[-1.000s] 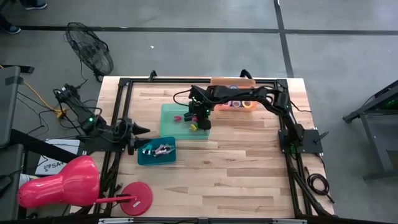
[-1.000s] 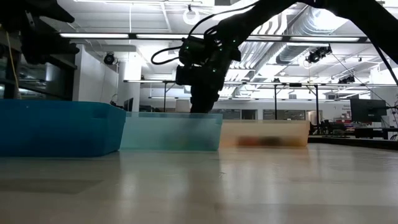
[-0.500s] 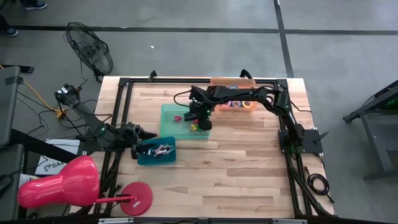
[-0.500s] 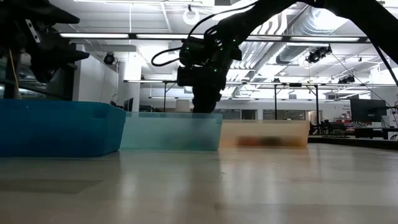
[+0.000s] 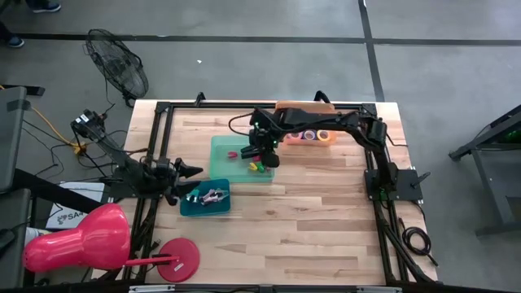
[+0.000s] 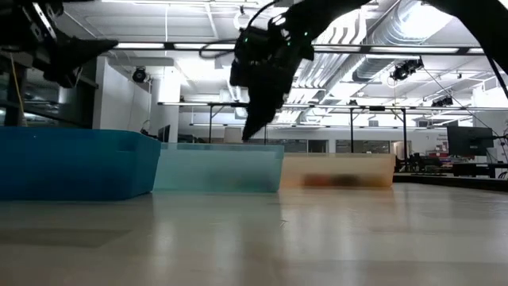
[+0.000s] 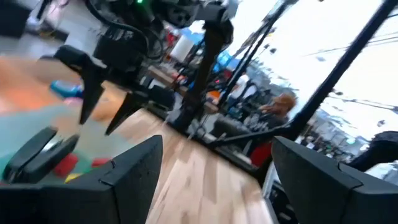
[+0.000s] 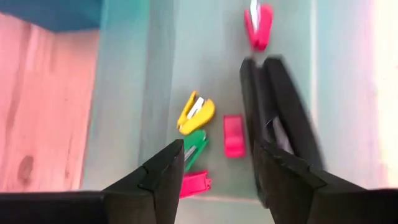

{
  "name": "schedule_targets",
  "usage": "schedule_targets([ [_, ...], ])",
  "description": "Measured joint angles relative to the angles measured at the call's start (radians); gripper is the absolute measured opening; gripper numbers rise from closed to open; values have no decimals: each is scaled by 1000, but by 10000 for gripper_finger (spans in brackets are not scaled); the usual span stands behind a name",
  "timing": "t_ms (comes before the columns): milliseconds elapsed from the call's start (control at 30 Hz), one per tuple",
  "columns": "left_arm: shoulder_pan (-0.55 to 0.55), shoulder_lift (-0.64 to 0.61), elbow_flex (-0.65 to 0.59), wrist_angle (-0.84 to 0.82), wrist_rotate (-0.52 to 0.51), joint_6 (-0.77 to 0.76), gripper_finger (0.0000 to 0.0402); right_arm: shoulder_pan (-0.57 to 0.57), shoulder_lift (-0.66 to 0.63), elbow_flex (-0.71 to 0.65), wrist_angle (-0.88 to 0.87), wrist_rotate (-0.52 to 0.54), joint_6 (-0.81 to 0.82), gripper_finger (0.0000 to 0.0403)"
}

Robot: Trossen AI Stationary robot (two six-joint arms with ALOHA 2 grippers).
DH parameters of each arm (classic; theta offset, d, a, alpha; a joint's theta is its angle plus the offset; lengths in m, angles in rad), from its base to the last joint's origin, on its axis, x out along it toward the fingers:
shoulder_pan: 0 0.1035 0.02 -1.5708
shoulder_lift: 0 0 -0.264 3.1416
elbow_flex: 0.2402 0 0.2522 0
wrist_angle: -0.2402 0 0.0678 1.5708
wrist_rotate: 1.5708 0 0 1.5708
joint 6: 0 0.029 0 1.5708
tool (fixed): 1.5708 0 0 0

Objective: Pick and place Stapler, Stapler remover, tape
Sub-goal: Return to Home Position

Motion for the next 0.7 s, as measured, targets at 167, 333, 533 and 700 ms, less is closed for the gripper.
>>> schedule_targets([
  [167, 92, 1, -2, 80, 183, 67, 295, -14, -52, 0, 56, -26, -9, 185],
  [333, 291, 1, -2, 94, 451, 69, 295, -50, -90, 0, 103, -123, -5, 181],
  [533, 537, 1, -3, 49, 692, 43, 295, -95, -112, 0, 111, -245, 20, 181],
  [700, 676, 0, -4, -5, 818, 26, 295, -116, -118, 2, 98, -451, 20, 180],
])
